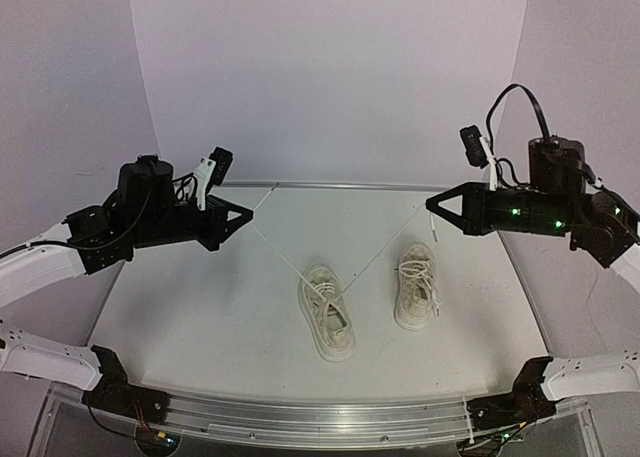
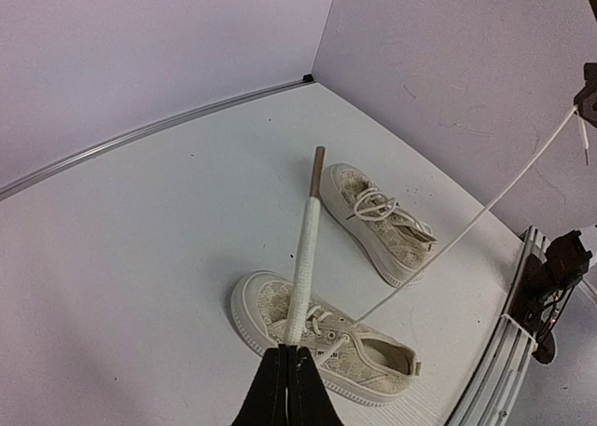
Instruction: Tie the shoes
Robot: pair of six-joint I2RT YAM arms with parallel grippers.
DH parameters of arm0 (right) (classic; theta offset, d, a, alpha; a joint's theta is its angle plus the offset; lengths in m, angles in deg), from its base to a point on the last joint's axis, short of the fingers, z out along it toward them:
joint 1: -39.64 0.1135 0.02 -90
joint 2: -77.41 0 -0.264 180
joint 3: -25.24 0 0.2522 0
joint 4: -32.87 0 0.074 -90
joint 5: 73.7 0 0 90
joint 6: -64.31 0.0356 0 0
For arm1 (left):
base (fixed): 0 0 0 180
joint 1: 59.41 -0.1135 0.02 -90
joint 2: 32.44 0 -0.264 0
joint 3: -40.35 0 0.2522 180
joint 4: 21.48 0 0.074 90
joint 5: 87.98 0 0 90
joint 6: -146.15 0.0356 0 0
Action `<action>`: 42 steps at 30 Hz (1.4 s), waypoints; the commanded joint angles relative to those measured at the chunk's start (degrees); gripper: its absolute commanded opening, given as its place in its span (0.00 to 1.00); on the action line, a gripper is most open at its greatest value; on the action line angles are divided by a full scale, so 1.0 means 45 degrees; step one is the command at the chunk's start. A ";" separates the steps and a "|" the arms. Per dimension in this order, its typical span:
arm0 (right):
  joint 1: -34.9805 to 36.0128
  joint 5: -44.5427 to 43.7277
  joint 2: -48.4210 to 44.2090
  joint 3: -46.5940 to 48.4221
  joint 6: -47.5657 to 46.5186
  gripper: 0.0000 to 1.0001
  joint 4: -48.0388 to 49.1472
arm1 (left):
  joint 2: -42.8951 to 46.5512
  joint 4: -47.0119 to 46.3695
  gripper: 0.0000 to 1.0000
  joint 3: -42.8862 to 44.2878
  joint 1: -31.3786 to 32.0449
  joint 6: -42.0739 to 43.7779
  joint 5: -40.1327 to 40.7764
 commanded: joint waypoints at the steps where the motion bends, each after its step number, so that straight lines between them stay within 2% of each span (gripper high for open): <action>1: -0.0028 0.0249 -0.0325 0.0610 0.0077 0.00 0.0516 | -0.0105 -0.0395 0.00 0.0921 -0.0038 0.0138 0.0175; 5: -0.0028 0.0033 -0.0195 0.0221 -0.0046 0.00 0.0524 | -0.0243 -0.0422 0.00 0.0864 -0.0030 0.0204 -0.0074; 14: -0.0028 -0.1338 0.0678 -0.0718 -0.0064 0.00 0.0524 | -0.0487 -0.0962 0.00 -0.0301 0.0006 0.0952 -0.2574; 20: -0.0028 -0.1620 0.2514 0.0749 -0.1013 0.00 0.0908 | 0.0033 -0.1661 0.00 -0.1195 0.0376 0.1389 -0.3848; 23: -0.0028 -0.0982 0.4294 0.1882 -0.1422 0.00 0.1495 | 0.0104 -0.1517 0.00 -0.1191 0.0905 0.1987 -0.4733; 29: 0.0102 0.1727 0.7449 0.3729 -0.0985 0.00 0.3096 | 0.0482 -0.1015 0.00 -0.1397 0.2360 0.3161 -0.5001; 38: 0.1817 0.3141 1.1198 0.5389 0.0115 0.00 0.4626 | 0.1910 -0.0993 0.00 -0.2305 0.2616 0.3565 -0.4814; 40: 0.1895 0.3504 1.1592 0.5540 0.0352 0.15 0.4651 | 0.1904 -0.0831 0.00 -0.2367 0.2619 0.3651 -0.4298; 42: 0.1870 0.3226 1.1503 0.5376 0.0459 0.38 0.4649 | 0.1736 -0.0761 0.00 -0.2458 0.2638 0.3754 -0.3682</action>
